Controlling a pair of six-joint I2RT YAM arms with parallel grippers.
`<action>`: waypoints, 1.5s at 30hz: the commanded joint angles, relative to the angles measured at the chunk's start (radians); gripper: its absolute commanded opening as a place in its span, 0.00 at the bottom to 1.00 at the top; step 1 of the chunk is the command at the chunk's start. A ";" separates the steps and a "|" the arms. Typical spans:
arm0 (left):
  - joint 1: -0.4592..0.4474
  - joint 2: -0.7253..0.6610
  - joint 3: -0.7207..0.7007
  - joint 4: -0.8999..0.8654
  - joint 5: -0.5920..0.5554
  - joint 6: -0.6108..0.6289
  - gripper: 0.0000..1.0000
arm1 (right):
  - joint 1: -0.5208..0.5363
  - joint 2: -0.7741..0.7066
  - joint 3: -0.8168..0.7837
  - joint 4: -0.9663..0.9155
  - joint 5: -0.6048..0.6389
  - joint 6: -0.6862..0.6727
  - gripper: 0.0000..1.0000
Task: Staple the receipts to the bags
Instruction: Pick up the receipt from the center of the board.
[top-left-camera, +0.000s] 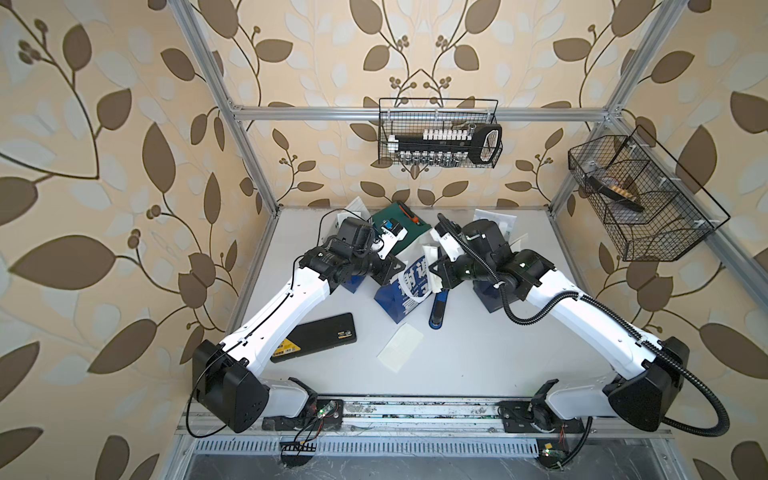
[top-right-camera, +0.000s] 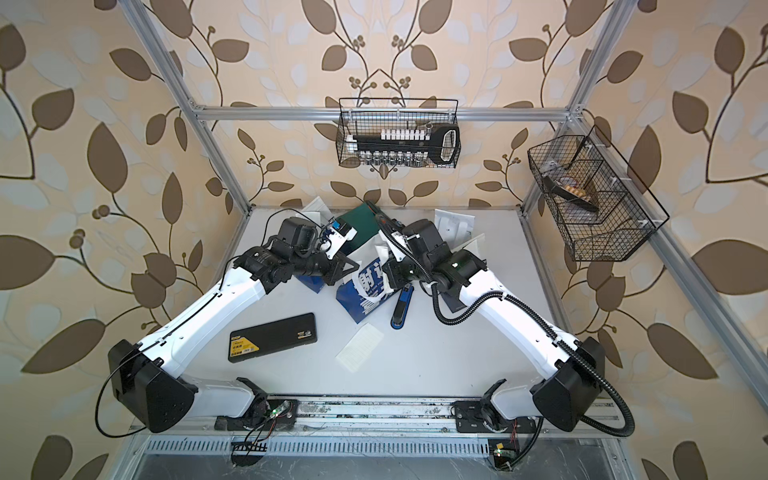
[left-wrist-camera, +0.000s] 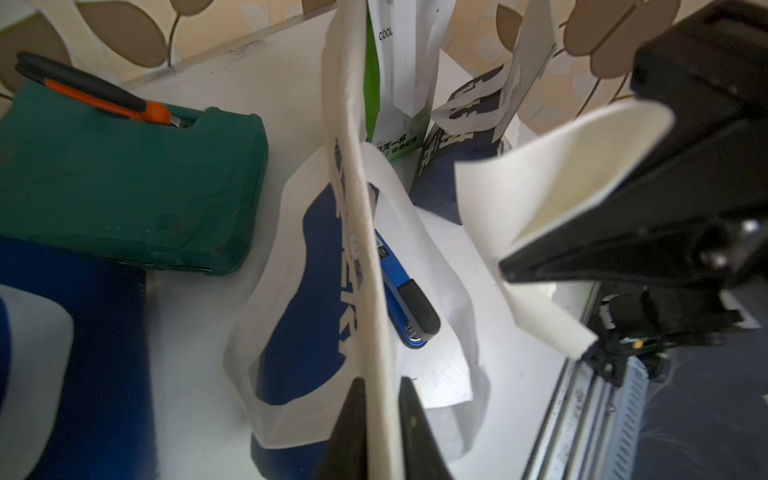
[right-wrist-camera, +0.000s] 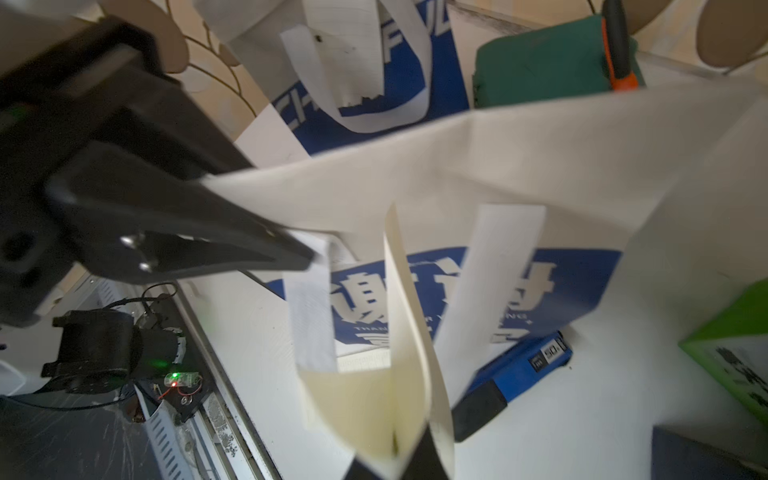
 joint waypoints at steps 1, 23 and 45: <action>0.023 -0.014 0.052 0.056 0.103 -0.006 0.30 | 0.007 0.060 0.028 0.028 -0.047 -0.045 0.03; 0.034 0.003 0.065 0.056 0.123 0.042 0.38 | 0.046 0.144 -0.028 0.167 0.044 -0.072 0.04; 0.034 -0.023 0.096 0.058 0.230 -0.026 0.39 | 0.047 0.048 -0.084 0.269 0.002 -0.009 0.03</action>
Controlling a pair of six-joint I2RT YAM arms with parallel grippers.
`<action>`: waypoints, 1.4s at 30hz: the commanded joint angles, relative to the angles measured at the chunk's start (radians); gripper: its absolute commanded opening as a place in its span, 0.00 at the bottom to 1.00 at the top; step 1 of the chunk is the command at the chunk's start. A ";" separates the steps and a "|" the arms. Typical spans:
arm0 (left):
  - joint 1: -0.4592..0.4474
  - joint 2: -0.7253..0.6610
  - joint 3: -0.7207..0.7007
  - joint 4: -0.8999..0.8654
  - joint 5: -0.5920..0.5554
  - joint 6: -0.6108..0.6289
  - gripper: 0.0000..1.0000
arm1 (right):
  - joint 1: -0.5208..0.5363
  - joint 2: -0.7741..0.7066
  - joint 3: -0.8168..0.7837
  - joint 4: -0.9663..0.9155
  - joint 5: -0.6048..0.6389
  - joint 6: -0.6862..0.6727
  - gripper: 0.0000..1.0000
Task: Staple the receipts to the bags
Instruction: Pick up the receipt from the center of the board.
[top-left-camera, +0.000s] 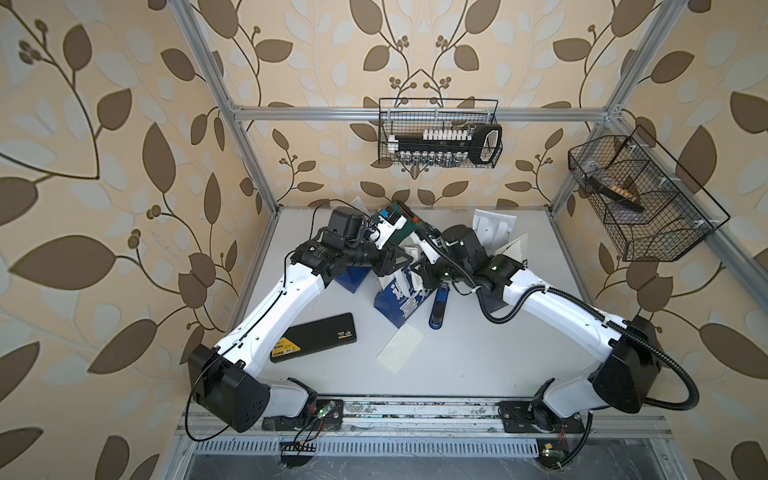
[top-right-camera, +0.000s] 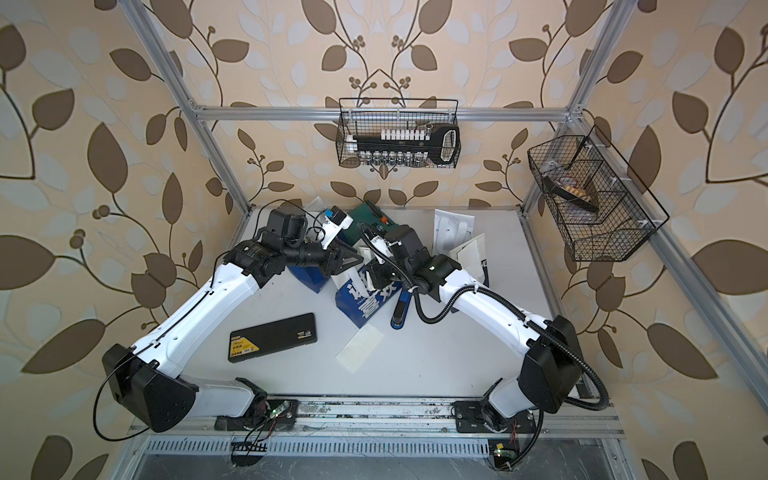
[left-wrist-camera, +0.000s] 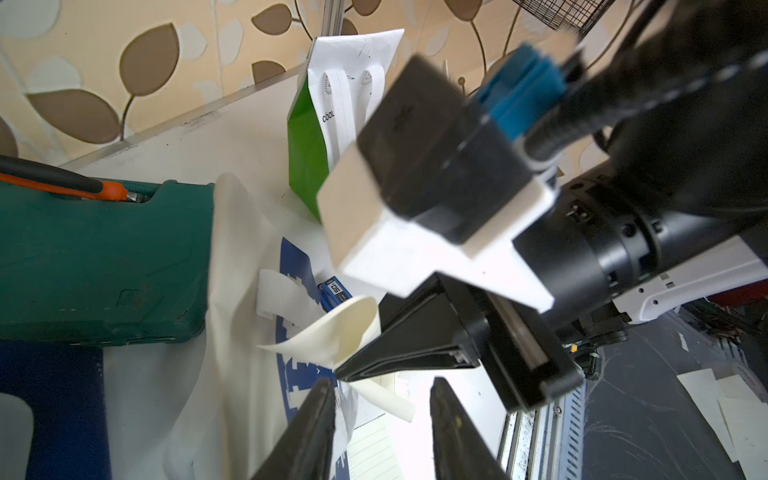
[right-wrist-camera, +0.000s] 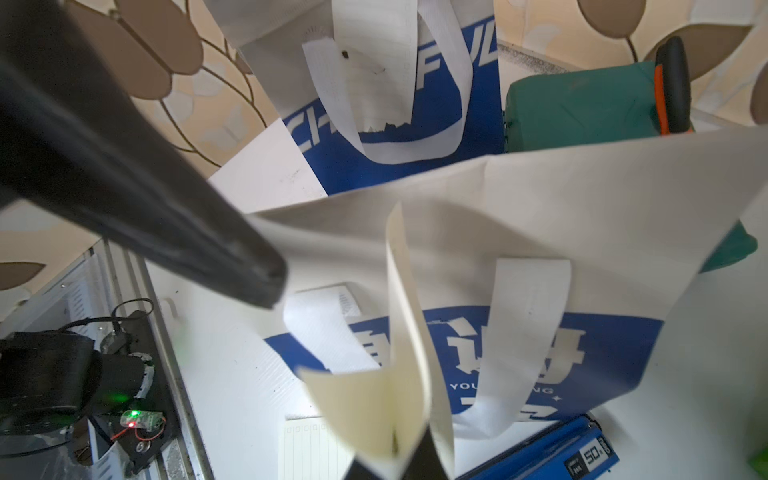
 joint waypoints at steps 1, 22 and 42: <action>0.002 -0.015 0.029 0.031 0.057 -0.033 0.38 | 0.004 -0.030 -0.004 0.025 -0.031 0.013 0.03; -0.011 0.076 0.076 0.086 0.103 -0.106 0.24 | 0.026 -0.032 0.002 0.016 -0.022 0.004 0.02; 0.029 -0.103 -0.051 0.084 0.114 -0.022 0.00 | -0.319 -0.333 -0.313 0.277 -0.400 0.133 0.78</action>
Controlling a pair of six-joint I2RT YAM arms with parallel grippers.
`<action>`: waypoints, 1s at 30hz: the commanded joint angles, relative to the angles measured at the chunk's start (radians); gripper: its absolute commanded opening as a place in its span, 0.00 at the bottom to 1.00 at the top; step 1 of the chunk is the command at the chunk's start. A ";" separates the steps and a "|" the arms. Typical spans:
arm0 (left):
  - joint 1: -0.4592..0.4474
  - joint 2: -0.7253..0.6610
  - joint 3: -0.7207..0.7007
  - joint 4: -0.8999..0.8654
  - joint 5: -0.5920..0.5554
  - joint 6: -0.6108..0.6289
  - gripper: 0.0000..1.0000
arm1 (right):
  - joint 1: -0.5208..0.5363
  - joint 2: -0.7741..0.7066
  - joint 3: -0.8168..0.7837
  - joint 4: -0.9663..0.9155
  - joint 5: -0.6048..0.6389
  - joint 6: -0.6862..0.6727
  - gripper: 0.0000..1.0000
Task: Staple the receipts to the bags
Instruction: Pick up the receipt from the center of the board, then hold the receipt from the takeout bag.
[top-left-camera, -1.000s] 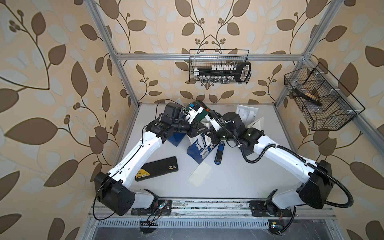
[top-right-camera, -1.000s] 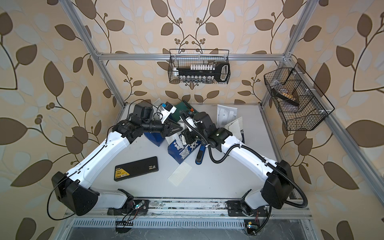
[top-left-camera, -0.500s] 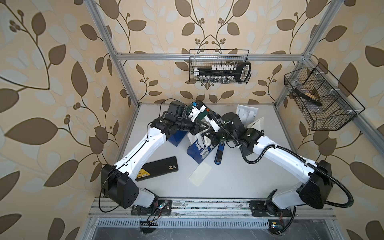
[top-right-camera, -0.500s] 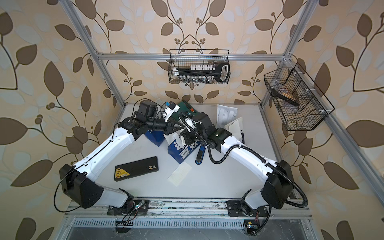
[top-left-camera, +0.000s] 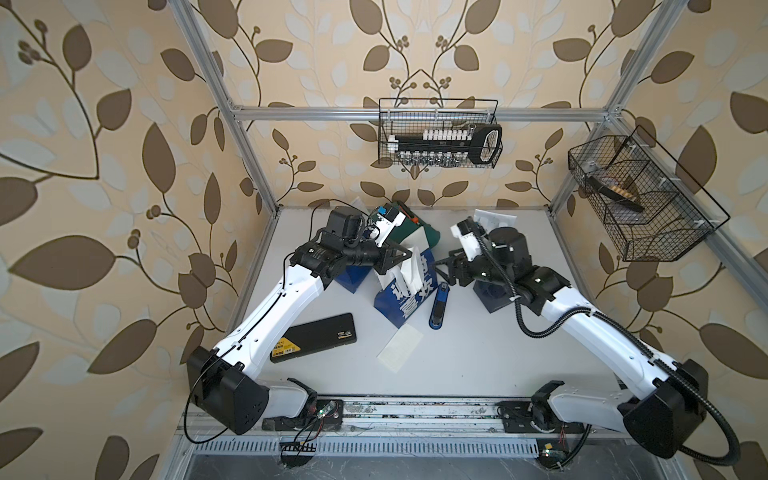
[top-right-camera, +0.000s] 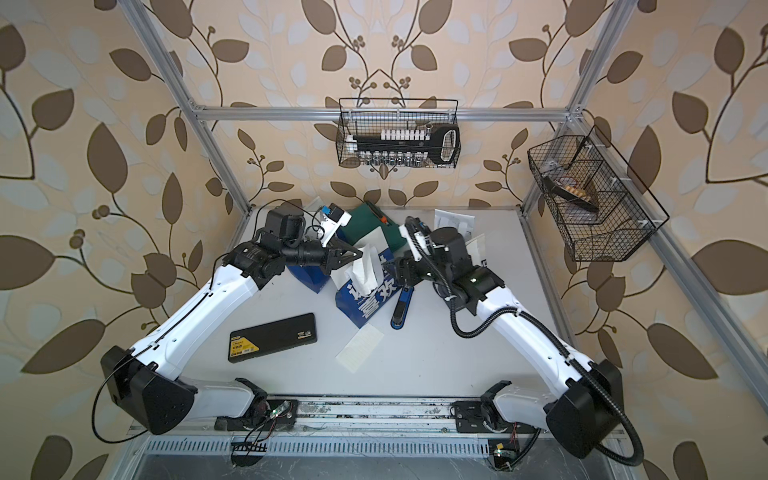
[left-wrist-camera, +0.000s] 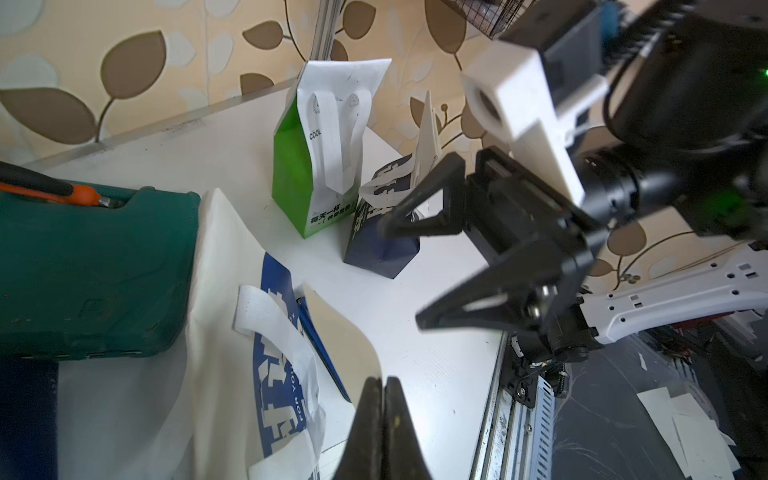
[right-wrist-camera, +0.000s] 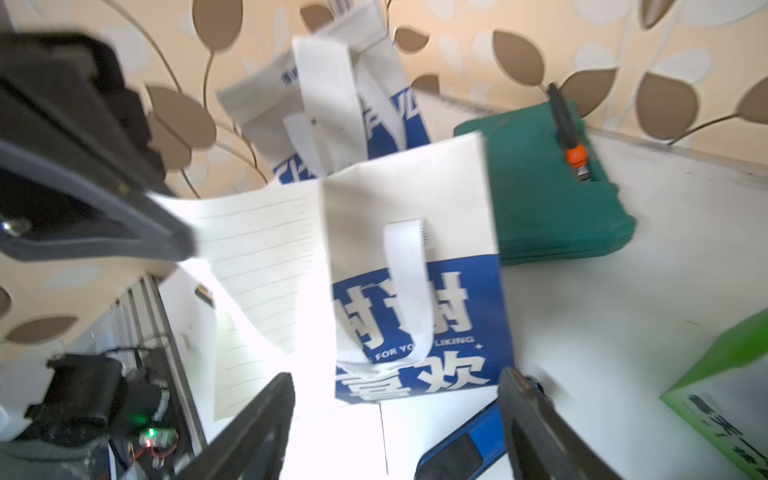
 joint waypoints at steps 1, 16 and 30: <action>0.025 -0.076 -0.033 0.024 0.114 0.069 0.00 | -0.064 -0.051 -0.075 0.186 -0.271 0.086 0.78; 0.062 -0.103 -0.083 0.093 0.401 0.109 0.00 | 0.092 0.064 -0.035 0.300 -0.643 0.135 0.76; 0.068 -0.087 -0.079 0.071 0.279 0.106 0.00 | 0.095 0.103 0.015 0.241 -0.540 0.127 0.00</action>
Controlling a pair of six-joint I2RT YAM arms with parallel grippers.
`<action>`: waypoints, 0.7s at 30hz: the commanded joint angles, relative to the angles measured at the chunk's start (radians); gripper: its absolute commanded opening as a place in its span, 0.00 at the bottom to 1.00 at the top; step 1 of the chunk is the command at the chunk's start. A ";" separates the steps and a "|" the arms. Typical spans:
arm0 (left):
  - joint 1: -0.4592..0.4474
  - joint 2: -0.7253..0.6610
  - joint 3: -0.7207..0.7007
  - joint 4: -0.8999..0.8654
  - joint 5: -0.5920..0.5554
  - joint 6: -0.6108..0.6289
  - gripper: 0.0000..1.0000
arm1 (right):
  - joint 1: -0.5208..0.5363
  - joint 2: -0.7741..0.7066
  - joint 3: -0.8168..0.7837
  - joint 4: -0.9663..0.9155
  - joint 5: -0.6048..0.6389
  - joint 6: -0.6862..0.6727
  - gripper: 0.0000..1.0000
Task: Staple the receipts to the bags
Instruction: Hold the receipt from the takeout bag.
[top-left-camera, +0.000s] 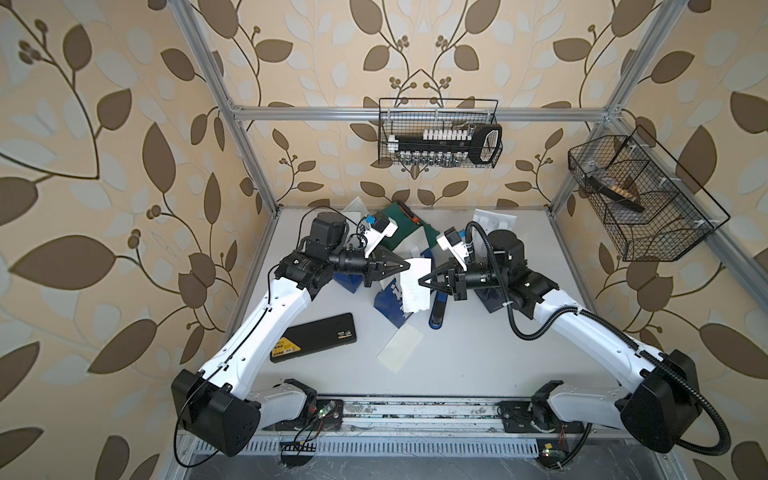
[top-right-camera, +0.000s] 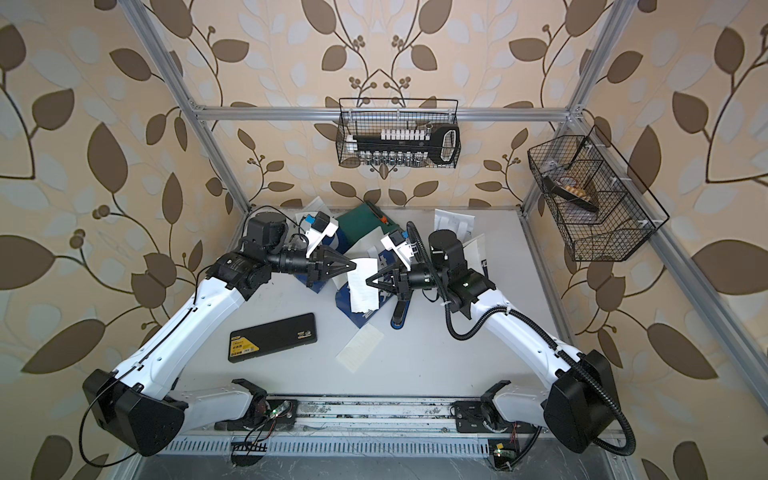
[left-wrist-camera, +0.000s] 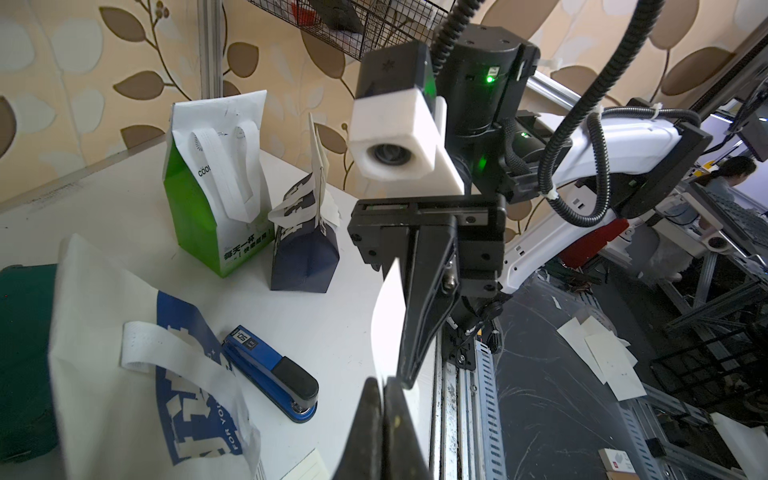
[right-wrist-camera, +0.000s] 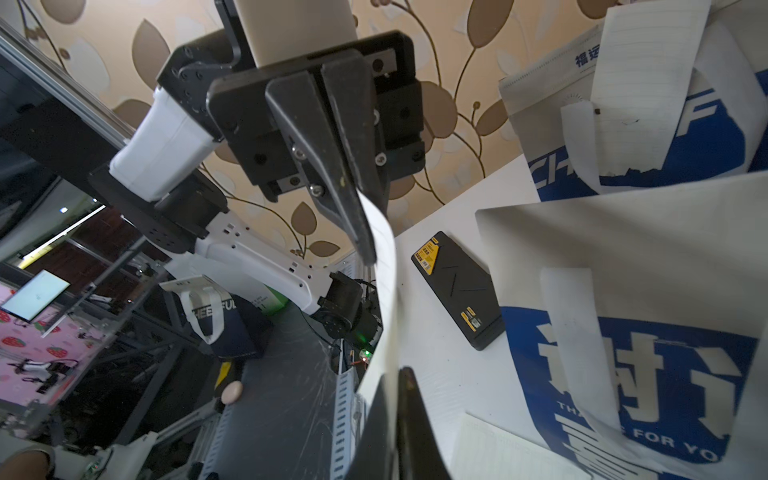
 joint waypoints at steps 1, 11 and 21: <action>0.011 -0.006 0.002 0.020 -0.051 0.010 0.00 | 0.001 0.025 0.050 -0.033 0.070 -0.022 0.00; 0.043 -0.053 -0.017 0.060 -0.335 -0.047 0.49 | 0.009 0.168 0.202 -0.267 0.273 -0.220 0.00; 0.078 0.008 -0.018 0.046 -0.321 -0.018 0.51 | 0.028 0.323 0.353 -0.452 0.260 -0.384 0.00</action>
